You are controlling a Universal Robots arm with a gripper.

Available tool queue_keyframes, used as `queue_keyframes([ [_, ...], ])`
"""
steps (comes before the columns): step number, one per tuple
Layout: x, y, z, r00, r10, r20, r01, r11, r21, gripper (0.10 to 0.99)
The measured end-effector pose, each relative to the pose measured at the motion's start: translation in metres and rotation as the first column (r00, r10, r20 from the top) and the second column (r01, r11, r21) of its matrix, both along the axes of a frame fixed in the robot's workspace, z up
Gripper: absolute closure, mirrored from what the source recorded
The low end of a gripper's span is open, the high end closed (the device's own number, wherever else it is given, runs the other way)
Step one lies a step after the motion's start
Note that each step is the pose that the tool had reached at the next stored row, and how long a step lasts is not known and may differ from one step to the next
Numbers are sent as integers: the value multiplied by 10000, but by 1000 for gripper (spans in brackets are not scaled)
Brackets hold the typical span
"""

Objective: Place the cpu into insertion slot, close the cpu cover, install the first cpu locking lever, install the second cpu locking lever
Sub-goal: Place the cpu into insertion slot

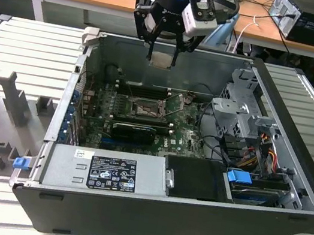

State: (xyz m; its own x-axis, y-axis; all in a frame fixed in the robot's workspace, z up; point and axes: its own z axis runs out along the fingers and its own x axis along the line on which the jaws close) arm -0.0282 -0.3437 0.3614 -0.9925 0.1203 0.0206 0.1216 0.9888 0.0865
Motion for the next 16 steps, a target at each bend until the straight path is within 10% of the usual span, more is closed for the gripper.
queue_keyframes([
  [16, 0, 0, 0, 9995, -322, 0, 322, 9995, 0, 553],
])
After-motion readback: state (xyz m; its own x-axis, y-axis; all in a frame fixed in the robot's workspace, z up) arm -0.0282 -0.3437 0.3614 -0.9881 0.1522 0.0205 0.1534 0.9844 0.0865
